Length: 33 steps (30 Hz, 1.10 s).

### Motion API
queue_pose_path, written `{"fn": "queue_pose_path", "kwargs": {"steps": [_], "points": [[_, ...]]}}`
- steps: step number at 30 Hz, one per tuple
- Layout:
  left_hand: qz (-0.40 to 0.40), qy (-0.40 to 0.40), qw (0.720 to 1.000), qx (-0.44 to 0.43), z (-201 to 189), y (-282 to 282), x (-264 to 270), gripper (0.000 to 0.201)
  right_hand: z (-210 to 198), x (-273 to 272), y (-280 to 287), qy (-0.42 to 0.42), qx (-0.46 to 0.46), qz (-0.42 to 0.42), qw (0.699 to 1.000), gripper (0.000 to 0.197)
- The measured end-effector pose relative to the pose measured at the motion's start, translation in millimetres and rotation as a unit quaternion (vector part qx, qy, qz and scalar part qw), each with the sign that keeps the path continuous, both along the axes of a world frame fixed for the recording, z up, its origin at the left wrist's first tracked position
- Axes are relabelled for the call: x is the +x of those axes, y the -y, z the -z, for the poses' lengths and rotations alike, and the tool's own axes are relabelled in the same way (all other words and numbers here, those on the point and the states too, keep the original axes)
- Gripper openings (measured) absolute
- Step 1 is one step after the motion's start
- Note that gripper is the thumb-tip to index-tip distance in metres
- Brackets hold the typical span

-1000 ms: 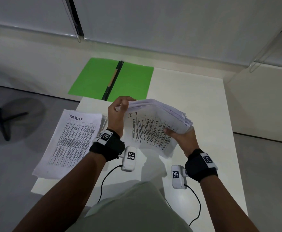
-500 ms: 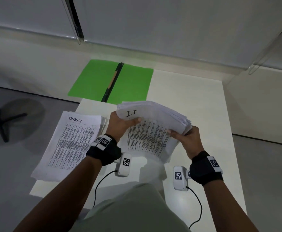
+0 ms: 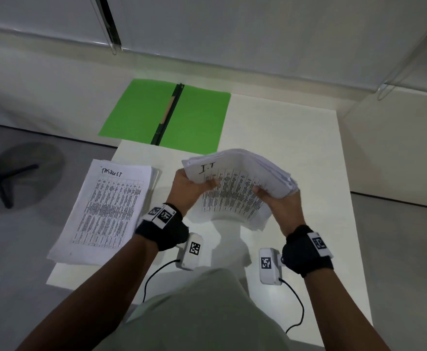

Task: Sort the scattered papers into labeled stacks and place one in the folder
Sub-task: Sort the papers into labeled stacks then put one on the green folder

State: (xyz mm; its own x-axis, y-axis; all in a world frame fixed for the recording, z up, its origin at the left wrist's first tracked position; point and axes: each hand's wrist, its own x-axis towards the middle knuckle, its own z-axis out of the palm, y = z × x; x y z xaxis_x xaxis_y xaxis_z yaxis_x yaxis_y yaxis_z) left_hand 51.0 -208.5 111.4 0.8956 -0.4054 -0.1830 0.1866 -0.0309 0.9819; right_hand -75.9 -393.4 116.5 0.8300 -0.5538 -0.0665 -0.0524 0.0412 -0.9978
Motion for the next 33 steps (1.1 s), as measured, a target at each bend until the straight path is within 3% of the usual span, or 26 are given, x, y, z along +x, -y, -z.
{"fn": "queue_pose_path", "kwargs": {"steps": [4, 9, 13, 15, 17, 18, 21, 23, 26, 29, 31, 33], "points": [[0.045, -0.041, 0.996, 0.061, 36, -7, 7, 0.047, 41, -6, 14, -0.107, -0.012, -0.010, 0.994, 0.040], [0.072, -0.055, 0.995, 0.041, 42, 1, 1, 0.047, 52, 3, 10, -0.111, -0.040, -0.017, 0.993, 0.035], [0.045, -0.015, 0.999, 0.017, 1, 0, 10, 0.026, 39, 9, 16, -0.157, -0.132, 0.036, 0.978, 0.016], [0.042, 0.052, 0.998, -0.015, -33, -10, 26, 0.022, 26, 10, 30, -0.197, -0.214, 0.010, 0.957, 0.025], [0.097, 0.079, 0.992, -0.001, -61, -16, 43, 0.030, 8, 14, 39, -0.234, -0.281, -0.053, 0.929, 0.023], [0.152, 0.106, 0.981, 0.054, -72, -15, 48, 0.034, -1, 18, 42, -0.248, -0.309, -0.092, 0.914, 0.023], [0.299, 0.237, 0.884, 0.269, -79, 1, 47, 0.025, -24, 33, 40, -0.261, -0.397, -0.190, 0.859, 0.035], [0.285, 0.243, 0.890, 0.261, -70, 6, 40, 0.017, -34, 40, 35, -0.268, -0.401, -0.233, 0.845, 0.040], [0.218, 0.212, 0.927, 0.221, -53, -10, 47, 0.033, -44, 29, 50, -0.257, -0.350, -0.242, 0.868, 0.044], [0.140, 0.119, 0.973, 0.142, -45, -37, 58, 0.039, -41, 0, 79, -0.248, -0.281, -0.183, 0.909, 0.028], [0.118, 0.082, 0.986, 0.083, -39, -50, 61, 0.042, -28, -19, 86, -0.205, -0.167, -0.123, 0.956, 0.025], [0.117, 0.063, 0.990, 0.046, -32, -52, 60, 0.043, -14, -29, 82, -0.122, -0.032, -0.088, 0.988, 0.045]]}}
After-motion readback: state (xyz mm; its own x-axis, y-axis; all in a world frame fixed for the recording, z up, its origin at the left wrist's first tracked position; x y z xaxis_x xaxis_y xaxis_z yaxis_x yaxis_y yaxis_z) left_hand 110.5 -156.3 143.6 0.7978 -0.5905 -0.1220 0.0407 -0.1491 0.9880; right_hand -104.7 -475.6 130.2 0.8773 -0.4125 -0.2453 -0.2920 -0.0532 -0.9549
